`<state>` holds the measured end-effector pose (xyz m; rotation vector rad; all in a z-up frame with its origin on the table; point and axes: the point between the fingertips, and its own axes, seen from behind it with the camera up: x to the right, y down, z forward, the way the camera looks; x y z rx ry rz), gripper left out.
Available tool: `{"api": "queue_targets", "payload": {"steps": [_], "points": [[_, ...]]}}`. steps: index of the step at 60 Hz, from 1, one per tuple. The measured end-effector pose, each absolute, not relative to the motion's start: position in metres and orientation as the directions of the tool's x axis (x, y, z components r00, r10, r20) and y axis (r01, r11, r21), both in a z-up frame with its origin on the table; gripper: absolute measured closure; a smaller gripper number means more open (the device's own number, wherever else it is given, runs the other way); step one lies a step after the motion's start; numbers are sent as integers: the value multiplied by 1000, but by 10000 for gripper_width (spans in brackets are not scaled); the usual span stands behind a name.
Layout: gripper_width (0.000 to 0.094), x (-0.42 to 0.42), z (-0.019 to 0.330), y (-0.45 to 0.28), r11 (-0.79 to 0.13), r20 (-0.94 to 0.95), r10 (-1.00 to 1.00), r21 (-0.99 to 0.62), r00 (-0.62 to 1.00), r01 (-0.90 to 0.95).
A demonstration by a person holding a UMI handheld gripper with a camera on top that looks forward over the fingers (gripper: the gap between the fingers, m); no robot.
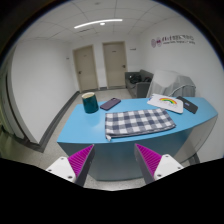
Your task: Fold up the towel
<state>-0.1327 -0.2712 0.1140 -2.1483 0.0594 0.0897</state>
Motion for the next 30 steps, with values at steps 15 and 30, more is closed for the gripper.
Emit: {"api": "queue_targets", "payload": {"steps": [15,30], "points": [[129,-179,63,-163,-549,-53,129,-835,990,27],[377,-164,4,-67,-570,23,147,-815,989,103]]}}
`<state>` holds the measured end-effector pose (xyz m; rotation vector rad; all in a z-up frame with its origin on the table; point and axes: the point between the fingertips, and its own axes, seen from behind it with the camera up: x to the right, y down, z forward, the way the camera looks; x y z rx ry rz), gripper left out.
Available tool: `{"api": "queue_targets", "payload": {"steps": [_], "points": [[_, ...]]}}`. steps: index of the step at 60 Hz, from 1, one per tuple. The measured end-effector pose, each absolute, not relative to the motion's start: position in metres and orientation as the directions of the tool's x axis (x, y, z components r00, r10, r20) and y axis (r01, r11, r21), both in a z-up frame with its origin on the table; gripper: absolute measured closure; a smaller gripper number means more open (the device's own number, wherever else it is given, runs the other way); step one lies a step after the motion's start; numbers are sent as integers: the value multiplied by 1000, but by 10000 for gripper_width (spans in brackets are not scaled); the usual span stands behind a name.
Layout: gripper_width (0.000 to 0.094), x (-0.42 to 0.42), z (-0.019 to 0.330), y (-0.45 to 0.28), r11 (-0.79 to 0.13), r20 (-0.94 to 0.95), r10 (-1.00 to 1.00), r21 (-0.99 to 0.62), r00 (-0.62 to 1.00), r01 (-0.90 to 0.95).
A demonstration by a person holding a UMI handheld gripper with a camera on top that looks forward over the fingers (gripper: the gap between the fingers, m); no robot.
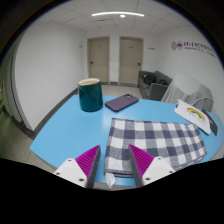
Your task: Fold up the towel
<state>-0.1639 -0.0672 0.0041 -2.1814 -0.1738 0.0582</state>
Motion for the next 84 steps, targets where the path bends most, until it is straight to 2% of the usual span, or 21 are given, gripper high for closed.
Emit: {"api": "queue_targets", "payload": {"steps": [1,2,3,4,5,7,11,16,27,35,39,44,48,54,61,64,69,74,75,77,84], "points": [[409,-162,0,-66,-576,21,148,-811,989,104],[383,-162,-5,-64,-581,17,151,-808,988,103],[467,-161,-10,-63,-586,12,155,-804,988,101],[493,-160,-13,-61,-586,13,159,-803,987,105],[458,-157,-13,-59,-575,24,163,-810,986,115],[589,-155,-12,-56,-552,58,182,-820,982,151],[690,-154,-13,-56,-530,114,213,-821,970,213],[894,-149,-12,-51,-482,187,238,-829,953,283],[929,-151,-3,-51,-477,141,251,-843,958,249],[929,-119,60,-41,-435,25,203,-893,979,113],[929,-78,97,-36,-400,4,148,-914,989,64],[925,-8,118,-32,-384,-22,56,-923,998,1],[918,49,113,-35,-405,-14,-31,-914,999,-25],[913,116,77,-43,-471,30,-118,-882,993,-29],[904,148,25,-47,-565,36,-166,-823,985,-65],[901,155,17,-48,-575,22,-170,-814,985,-81],[791,160,19,-49,-568,10,-187,-817,982,-100],[436,167,35,-55,-549,28,-226,-830,974,-104],[438,168,38,-58,-546,36,-233,-832,972,-100],[269,170,47,-63,-537,47,-243,-838,969,-94],[116,159,73,-82,-515,39,-264,-851,964,-107]]}}
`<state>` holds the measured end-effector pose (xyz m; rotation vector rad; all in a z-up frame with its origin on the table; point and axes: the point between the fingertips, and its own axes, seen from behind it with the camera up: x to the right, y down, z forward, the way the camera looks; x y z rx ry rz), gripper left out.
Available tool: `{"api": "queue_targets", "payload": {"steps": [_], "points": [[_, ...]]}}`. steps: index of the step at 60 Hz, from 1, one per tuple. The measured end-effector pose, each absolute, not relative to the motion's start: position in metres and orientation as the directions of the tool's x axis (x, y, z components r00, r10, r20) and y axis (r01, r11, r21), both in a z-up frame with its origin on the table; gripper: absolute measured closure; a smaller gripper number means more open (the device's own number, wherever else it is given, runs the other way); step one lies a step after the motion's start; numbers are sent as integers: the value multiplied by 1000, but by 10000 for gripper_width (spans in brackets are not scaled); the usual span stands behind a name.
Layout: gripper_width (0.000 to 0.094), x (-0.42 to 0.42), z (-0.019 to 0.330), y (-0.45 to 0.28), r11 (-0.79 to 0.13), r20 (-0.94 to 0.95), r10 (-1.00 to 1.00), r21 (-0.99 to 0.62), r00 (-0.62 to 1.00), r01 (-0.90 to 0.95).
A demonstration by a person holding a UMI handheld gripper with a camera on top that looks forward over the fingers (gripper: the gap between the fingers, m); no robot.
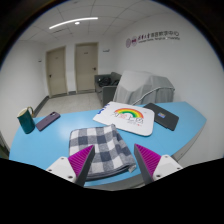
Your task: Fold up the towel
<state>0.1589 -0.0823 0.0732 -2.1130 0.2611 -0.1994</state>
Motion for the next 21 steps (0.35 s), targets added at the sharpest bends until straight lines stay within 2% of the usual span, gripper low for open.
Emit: {"api": "queue_targets", "payload": {"steps": [21], "points": [[104,82,137,-186,-454,-85,-316,-861,945,-229]]}}
